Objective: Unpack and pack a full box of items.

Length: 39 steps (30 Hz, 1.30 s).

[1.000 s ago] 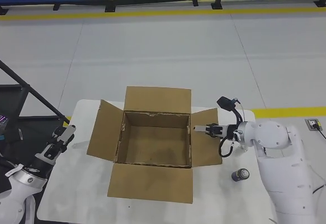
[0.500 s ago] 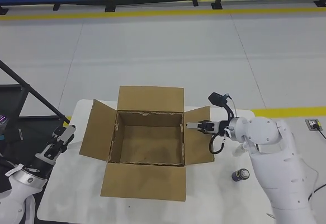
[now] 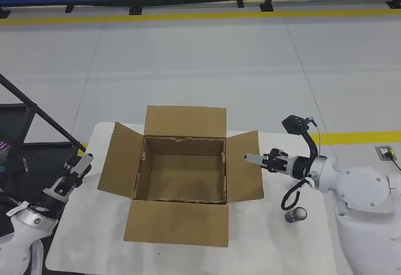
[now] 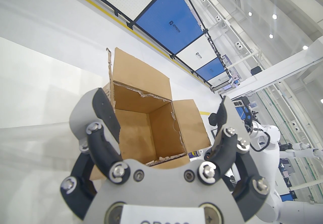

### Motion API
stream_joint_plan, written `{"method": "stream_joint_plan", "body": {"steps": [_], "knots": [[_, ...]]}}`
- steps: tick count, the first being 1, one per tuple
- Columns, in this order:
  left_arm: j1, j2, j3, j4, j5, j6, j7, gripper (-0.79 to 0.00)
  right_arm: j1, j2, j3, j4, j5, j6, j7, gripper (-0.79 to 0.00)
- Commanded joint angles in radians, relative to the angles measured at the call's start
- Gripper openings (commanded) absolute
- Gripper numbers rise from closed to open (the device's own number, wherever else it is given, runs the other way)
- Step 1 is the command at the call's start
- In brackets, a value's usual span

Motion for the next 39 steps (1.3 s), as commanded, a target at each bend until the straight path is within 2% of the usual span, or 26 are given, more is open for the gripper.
{"method": "stream_joint_plan", "body": {"steps": [1, 9, 11, 15, 20, 26, 28, 31, 35, 37, 39], "knots": [[0.000, 0.000, 0.000, 0.000, 0.000, 0.000, 0.000, 0.000, 0.000, 0.000, 0.000, 0.000, 0.000, 0.000, 0.000, 0.000], [0.000, 0.000, 0.000, 0.000, 0.000, 0.000, 0.000, 0.000, 0.000, 0.000, 0.000, 0.000, 0.000, 0.000, 0.000, 0.000], [0.000, 0.000, 0.000, 0.000, 0.000, 0.000, 0.000, 0.000, -0.010, 0.000, -0.017, -0.016, 0.008, -0.031, -0.034, 0.000], [0.000, 0.000, 0.000, 0.000, 0.000, 0.000, 0.000, 0.000, -0.065, 0.013, -0.047, -0.125, -0.178, -0.068, -0.067, 0.000], [0.003, 0.002, 0.013, 0.002, 0.002, 0.009, 0.016, 0.000, -0.257, 0.036, 0.024, -0.358, -0.349, -0.110, -0.077, 0.000], [-0.013, 0.002, 0.028, 0.024, -0.013, 0.018, 0.102, 0.000, -0.534, 0.054, 0.192, -0.543, -0.422, -0.161, -0.074, 0.000], [-0.013, 0.002, 0.028, 0.024, -0.013, 0.018, 0.102, 0.000, -0.598, 0.056, 0.225, -0.534, -0.439, -0.166, -0.075, 0.000], [-0.013, 0.002, 0.028, 0.024, -0.013, 0.018, 0.102, 0.000, -0.626, 0.062, 0.227, -0.456, -0.510, -0.163, -0.059, 0.000], [-0.013, 0.002, 0.028, 0.024, -0.013, 0.018, 0.102, 0.000, -0.568, 0.065, 0.163, -0.279, -0.607, -0.121, -0.044, 0.000], [-0.013, 0.002, 0.028, 0.024, -0.013, 0.018, 0.102, 0.000, -0.526, 0.063, 0.121, -0.202, -0.582, -0.125, -0.051, 0.000], [-0.013, 0.002, 0.028, 0.024, -0.013, 0.018, 0.102, 0.000, -0.499, 0.063, 0.094, -0.144, -0.630, -0.098, -0.079, 0.000]]}}
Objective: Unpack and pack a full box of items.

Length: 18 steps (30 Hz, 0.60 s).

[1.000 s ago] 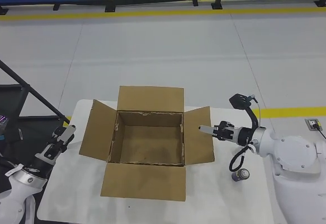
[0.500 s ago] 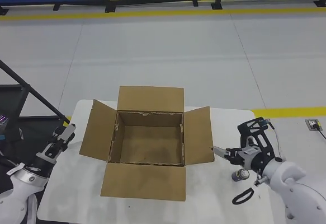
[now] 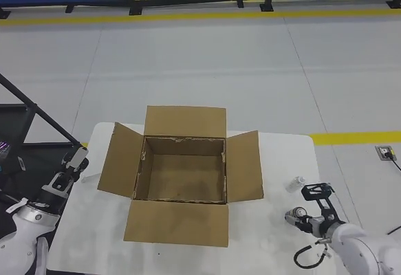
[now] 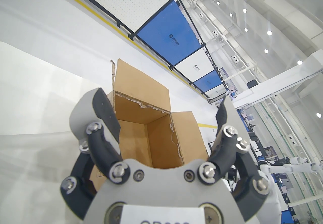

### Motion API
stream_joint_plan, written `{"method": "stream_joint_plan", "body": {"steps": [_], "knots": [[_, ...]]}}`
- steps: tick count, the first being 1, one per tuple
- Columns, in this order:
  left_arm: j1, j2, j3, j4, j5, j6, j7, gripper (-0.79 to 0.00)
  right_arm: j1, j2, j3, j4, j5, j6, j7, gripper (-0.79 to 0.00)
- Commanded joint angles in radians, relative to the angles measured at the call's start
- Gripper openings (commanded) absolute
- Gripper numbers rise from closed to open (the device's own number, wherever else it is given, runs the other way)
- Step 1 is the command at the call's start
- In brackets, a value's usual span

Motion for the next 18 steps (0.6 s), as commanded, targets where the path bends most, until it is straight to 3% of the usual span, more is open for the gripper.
{"method": "stream_joint_plan", "body": {"steps": [1, 6, 7, 8, 9, 10, 13, 18], "knots": [[0.000, 0.000, 0.000, 0.000, 0.000, 0.000, 0.000, 0.000, 0.026, -0.002, -0.025, 0.058, -0.018, 0.037, -0.038, 0.000], [0.000, 0.000, 0.000, 0.000, 0.000, 0.000, 0.000, 0.000, 0.061, -0.006, -0.078, 0.144, -0.094, 0.107, -0.079, 0.000], [0.000, 0.000, 0.000, 0.000, 0.000, 0.000, 0.000, 0.000, 0.067, -0.007, -0.085, 0.152, -0.091, 0.110, -0.080, -0.034], [0.000, 0.000, 0.000, 0.000, 0.000, 0.000, 0.000, 0.000, 0.070, -0.007, -0.088, 0.158, -0.087, 0.110, -0.081, -0.289], [0.000, 0.000, 0.000, 0.000, 0.000, 0.000, 0.000, 0.000, 0.072, -0.006, -0.088, 0.163, -0.089, 0.112, -0.082, -0.416], [0.000, 0.000, 0.000, 0.000, 0.000, 0.000, 0.000, 0.000, 0.073, -0.006, -0.088, 0.167, -0.091, 0.113, -0.082, -0.471], [0.000, 0.000, 0.000, 0.000, 0.000, 0.000, 0.000, 0.000, 0.078, -0.006, -0.091, 0.175, -0.091, 0.116, -0.083, -0.785], [0.000, 0.000, 0.000, 0.000, 0.000, 0.000, 0.000, 0.000, 0.080, -0.004, -0.091, 0.173, -0.075, 0.112, -0.060, -0.785]]}}
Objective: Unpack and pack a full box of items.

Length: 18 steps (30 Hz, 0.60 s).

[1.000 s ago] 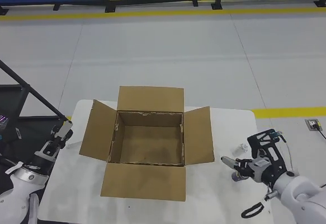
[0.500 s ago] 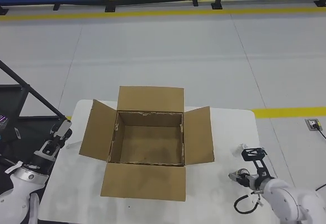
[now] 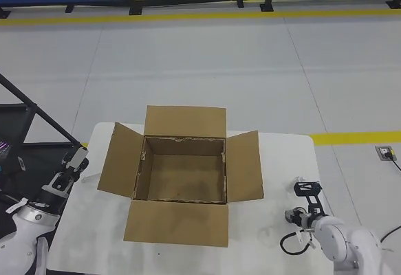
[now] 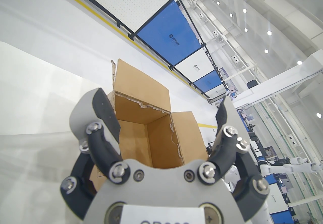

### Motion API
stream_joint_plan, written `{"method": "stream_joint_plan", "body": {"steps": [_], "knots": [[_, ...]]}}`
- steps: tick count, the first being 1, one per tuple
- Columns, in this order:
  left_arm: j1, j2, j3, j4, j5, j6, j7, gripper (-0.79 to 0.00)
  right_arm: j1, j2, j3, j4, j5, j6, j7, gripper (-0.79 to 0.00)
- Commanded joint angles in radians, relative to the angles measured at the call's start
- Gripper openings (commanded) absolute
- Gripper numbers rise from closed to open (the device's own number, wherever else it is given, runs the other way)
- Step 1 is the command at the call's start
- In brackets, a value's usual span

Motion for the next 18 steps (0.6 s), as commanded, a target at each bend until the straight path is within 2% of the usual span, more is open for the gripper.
{"method": "stream_joint_plan", "body": {"steps": [1, 6, 12, 15, 18], "knots": [[0.000, 0.000, 0.000, 0.000, 0.000, 0.000, 0.000, 0.000, -0.003, 0.001, 0.003, -0.008, 0.007, -0.006, 0.006, -0.785], [0.000, 0.000, 0.000, 0.000, 0.000, 0.000, 0.000, 0.000, -0.023, 0.004, 0.026, -0.073, 0.038, -0.011, -0.003, -0.785], [0.016, 0.003, -0.004, -0.006, 0.014, -0.002, 0.020, 0.000, -0.038, 0.010, 0.056, -0.292, -0.009, 0.009, 0.005, -0.785], [0.028, 0.006, -0.017, -0.006, 0.023, -0.001, 0.029, 0.000, -0.015, 0.012, 0.059, -0.412, -0.042, 0.016, 0.021, -0.785], [0.049, 0.009, -0.031, -0.008, 0.038, -0.007, 0.030, 0.000, 0.053, 0.012, 0.033, -0.489, -0.058, 0.017, 0.041, -0.785]]}}
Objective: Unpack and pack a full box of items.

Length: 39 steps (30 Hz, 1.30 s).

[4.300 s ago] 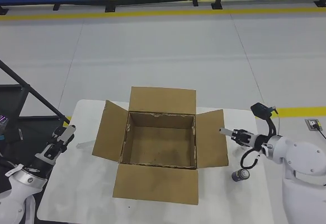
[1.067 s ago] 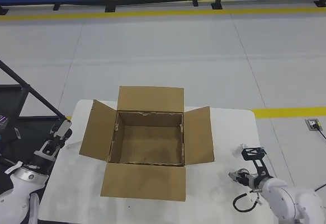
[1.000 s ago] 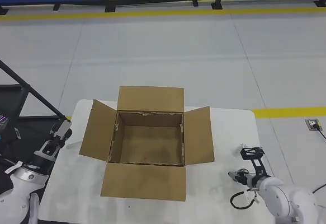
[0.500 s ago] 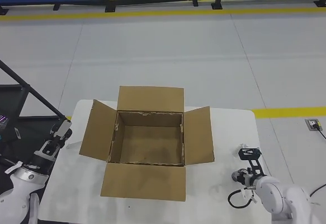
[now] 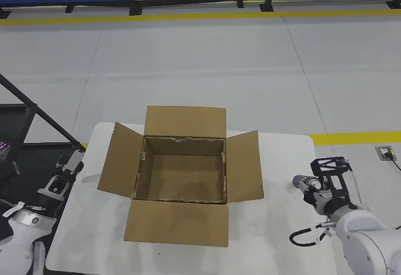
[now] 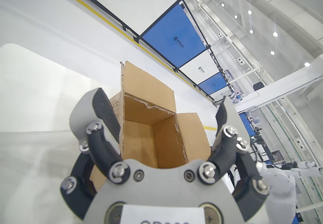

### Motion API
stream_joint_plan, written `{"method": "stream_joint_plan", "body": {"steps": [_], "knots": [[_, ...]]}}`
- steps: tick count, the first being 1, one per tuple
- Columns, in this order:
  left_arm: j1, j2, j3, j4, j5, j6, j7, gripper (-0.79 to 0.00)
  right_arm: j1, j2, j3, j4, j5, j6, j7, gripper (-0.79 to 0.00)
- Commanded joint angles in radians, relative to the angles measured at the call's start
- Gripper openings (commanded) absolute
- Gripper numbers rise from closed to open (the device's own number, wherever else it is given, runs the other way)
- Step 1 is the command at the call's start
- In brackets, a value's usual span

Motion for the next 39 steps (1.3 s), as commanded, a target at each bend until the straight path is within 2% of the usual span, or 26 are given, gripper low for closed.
{"method": "stream_joint_plan", "body": {"steps": [1, 6, 11, 16, 21, 28, 34, 39], "knots": [[0.017, 0.002, -0.012, -0.001, 0.008, -0.004, -0.001, 0.000, 0.063, -0.001, -0.030, -0.038, -0.007, 0.000, 0.015, -0.785], [0.068, 0.004, -0.045, -0.004, 0.015, -0.004, 0.026, 0.000, 0.263, -0.011, -0.218, -0.014, -0.063, -0.002, 0.071, -0.785], [0.126, 0.003, -0.079, -0.016, -0.022, -0.003, 0.055, 0.000, 0.513, -0.050, -0.492, 0.177, -0.062, 0.041, 0.097, -0.785], [0.158, 0.003, -0.097, -0.030, -0.038, -0.008, 0.065, 0.000, 0.748, -0.125, -0.758, 0.454, 0.003, 0.106, 0.081, -0.785], [0.158, 0.003, -0.097, -0.030, -0.038, -0.008, 0.065, 0.000, 0.907, -0.224, -0.978, 0.726, 0.086, 0.166, 0.025, -0.785], [0.158, 0.003, -0.097, -0.030, -0.038, -0.008, 0.065, 0.000, 1.026, -0.384, -1.169, 1.091, 0.191, 0.209, -0.082, -0.785], [0.158, 0.003, -0.097, -0.030, -0.038, -0.008, 0.065, 0.000, 1.057, -0.504, -1.228, 1.353, 0.287, 0.200, -0.171, -0.785], [0.158, 0.003, -0.097, -0.030, -0.038, -0.008, 0.065, 0.000, 1.065, -0.584, -1.254, 1.513, 0.329, 0.175, -0.216, -0.785]]}}
